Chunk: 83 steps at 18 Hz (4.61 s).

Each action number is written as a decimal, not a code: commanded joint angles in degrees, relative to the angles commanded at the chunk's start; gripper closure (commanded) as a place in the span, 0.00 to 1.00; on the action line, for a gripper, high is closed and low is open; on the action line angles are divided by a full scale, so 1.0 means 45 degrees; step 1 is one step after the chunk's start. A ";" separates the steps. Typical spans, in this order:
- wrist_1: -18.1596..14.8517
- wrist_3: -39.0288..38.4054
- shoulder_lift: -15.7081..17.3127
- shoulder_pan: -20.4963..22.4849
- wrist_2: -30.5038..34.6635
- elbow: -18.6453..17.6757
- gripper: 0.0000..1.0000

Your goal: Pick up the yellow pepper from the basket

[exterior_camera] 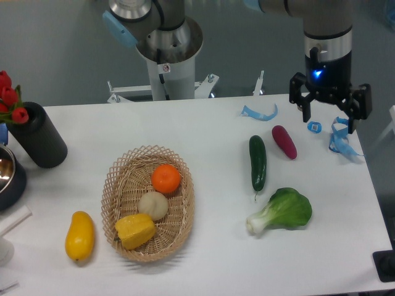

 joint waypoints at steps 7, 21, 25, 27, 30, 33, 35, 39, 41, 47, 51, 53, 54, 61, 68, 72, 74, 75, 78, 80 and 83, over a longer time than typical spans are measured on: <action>0.0020 -0.0272 0.0136 -0.0195 -0.0603 -0.0292 0.00; 0.1386 -0.4862 -0.0019 -0.2361 -0.1758 -0.1230 0.00; 0.2343 -0.4863 -0.0545 -0.3357 -0.1758 -0.1543 0.00; 0.2344 -0.4883 -0.0838 -0.3903 -0.1738 -0.1543 0.00; 0.2344 -0.4844 -0.1307 -0.4704 -0.1757 -0.1543 0.00; 0.2344 -0.4805 -0.1815 -0.5330 -0.1738 -0.1543 0.00; 0.2344 -0.4902 -0.2089 -0.5682 -0.1719 -0.1465 0.00; 0.2324 -0.4941 -0.2421 -0.6385 -0.1758 -0.1679 0.00; 0.2324 -0.4961 -0.2616 -0.6620 -0.1758 -0.1816 0.00; 0.2286 -0.5078 -0.2988 -0.7362 -0.1485 -0.2207 0.00; 0.2304 -0.5117 -0.3456 -0.7597 -0.1426 -0.2168 0.00; 0.2324 -0.5098 -0.3535 -0.7598 -0.1426 -0.2110 0.00; 0.2324 -0.5098 -0.3574 -0.7598 -0.1426 -0.2090 0.00; 0.2383 -0.5117 -0.4179 -0.7598 -0.1426 -0.1700 0.00; 0.2480 -0.5117 -0.4512 -0.7617 -0.1426 -0.1582 0.00; 0.2598 -0.5117 -0.4648 -0.7676 -0.1406 -0.1543 0.00; 0.2598 -0.5137 -0.4707 -0.7676 -0.1406 -0.1426 0.00; 0.2598 -0.5137 -0.4726 -0.7676 -0.1406 -0.1387 0.00; 0.2598 -0.5137 -0.4766 -0.7676 -0.1193 -0.1309 0.08; 0.2598 -0.5156 -0.4785 -0.7753 -0.0569 -0.1289 0.15; 0.2598 -0.5234 -0.4766 -0.7851 -0.0390 -0.1289 0.31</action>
